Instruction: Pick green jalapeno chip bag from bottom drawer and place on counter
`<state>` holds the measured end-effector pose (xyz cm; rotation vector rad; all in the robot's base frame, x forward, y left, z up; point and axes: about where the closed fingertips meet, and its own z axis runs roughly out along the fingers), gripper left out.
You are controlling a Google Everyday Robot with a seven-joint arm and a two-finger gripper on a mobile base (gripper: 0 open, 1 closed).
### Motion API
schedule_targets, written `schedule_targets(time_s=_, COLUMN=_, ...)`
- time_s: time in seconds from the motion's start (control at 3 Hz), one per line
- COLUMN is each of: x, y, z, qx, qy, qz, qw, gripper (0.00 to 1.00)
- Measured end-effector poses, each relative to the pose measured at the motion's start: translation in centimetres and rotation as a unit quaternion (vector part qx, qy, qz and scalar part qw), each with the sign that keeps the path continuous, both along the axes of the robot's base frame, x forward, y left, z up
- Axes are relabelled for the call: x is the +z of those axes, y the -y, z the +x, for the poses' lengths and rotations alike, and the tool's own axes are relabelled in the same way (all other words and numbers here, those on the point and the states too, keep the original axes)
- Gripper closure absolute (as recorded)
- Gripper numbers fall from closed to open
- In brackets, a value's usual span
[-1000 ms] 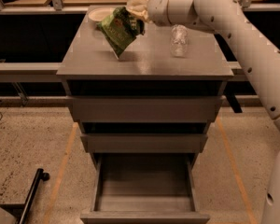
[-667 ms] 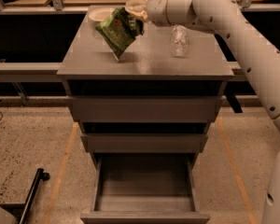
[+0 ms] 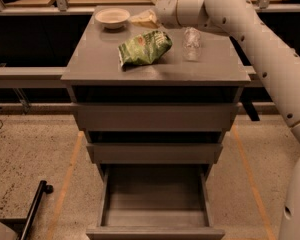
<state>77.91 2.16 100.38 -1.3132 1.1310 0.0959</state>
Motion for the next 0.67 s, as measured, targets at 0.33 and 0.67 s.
schedule_targets(time_s=0.33, x=-0.09, y=-0.28, z=-0.02, qx=0.002, qy=-0.001, qz=0.000, qw=1.0000, gripper=0.00)
schedule_targets(time_s=0.67, x=-0.09, y=-0.28, z=-0.02, qx=0.002, qy=-0.001, qz=0.000, qw=1.0000, gripper=0.00)
